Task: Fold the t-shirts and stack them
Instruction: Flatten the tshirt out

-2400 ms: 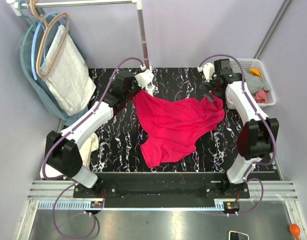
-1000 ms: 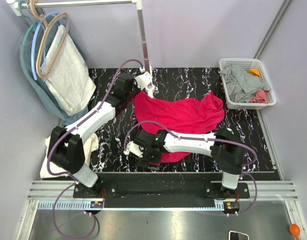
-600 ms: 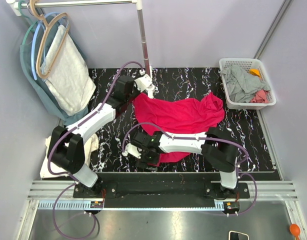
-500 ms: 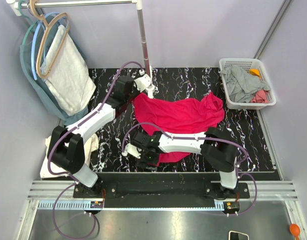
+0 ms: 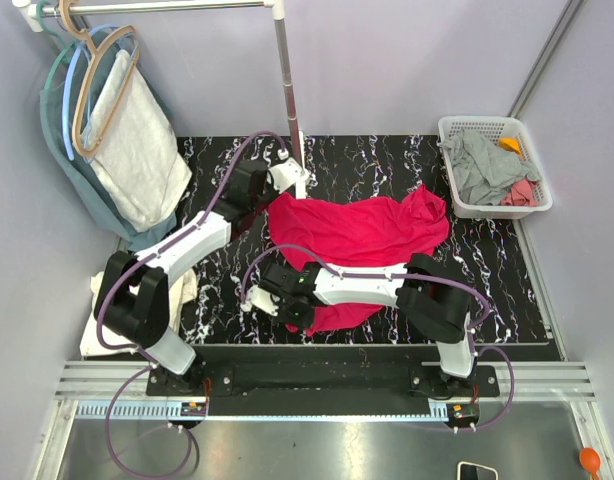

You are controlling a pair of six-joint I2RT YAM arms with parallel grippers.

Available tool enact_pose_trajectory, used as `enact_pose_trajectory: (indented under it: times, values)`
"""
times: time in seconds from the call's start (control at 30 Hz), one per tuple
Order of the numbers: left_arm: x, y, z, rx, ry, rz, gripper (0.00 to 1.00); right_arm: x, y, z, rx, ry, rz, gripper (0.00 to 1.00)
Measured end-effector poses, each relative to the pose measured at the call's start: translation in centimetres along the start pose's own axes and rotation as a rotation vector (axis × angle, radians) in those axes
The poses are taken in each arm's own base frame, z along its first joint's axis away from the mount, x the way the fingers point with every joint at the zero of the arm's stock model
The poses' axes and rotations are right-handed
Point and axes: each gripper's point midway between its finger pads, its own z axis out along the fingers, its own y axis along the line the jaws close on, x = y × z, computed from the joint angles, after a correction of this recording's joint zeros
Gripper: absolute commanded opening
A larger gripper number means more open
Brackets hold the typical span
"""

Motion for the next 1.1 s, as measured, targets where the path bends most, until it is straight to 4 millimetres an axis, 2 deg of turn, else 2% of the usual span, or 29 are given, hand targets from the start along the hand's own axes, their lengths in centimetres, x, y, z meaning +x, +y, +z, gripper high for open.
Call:
enact_pose_trajectory:
  times: [0.13, 0.27, 0.37, 0.5, 0.57, 0.67, 0.8, 0.93, 1.03, 1.1]
  values:
    - [0.2, 0.0, -0.5, 0.002, 0.003, -0.003, 0.0, 0.5, -0.8, -0.5, 0.048, 0.024, -0.007, 0.0]
    - [-0.4, 0.8, -2.0, -0.012, -0.014, -0.01, 0.0, 1.7, -2.3, -3.1, 0.147, 0.052, -0.017, 0.0]
    - [-1.1, 1.9, -3.7, -0.032, -0.04, -0.023, 0.0, 2.2, -4.8, -7.8, 0.248, 0.017, 0.014, 0.0]
    - [-2.0, 3.4, -5.8, -0.062, -0.072, -0.05, 0.0, 4.0, -11.3, -16.1, 0.452, -0.085, 0.151, 0.0]
    - [-2.4, 4.1, -6.7, -0.076, -0.085, -0.059, 0.0, 6.1, -15.4, -21.1, 0.589, -0.134, 0.254, 0.0]
    - [-2.8, 4.9, -7.5, -0.089, -0.087, -0.062, 0.0, 9.2, -19.2, -27.3, 0.76, -0.171, 0.358, 0.0]
    - [-3.1, 5.7, -8.1, -0.11, -0.075, -0.059, 0.0, 12.9, -21.7, -32.5, 0.904, -0.168, 0.444, 0.0]
    - [-3.7, 7.0, -9.4, -0.139, -0.072, -0.06, 0.0, 16.4, -23.9, -36.1, 1.002, -0.141, 0.524, 0.0]
    - [-5.7, 9.3, -11.1, -0.192, -0.109, -0.063, 0.0, 18.0, -25.8, -39.7, 1.085, -0.134, 0.558, 0.0]
    - [-7.4, 11.0, -12.4, -0.225, -0.143, -0.07, 0.0, 18.1, -26.7, -41.6, 1.124, -0.146, 0.56, 0.0]
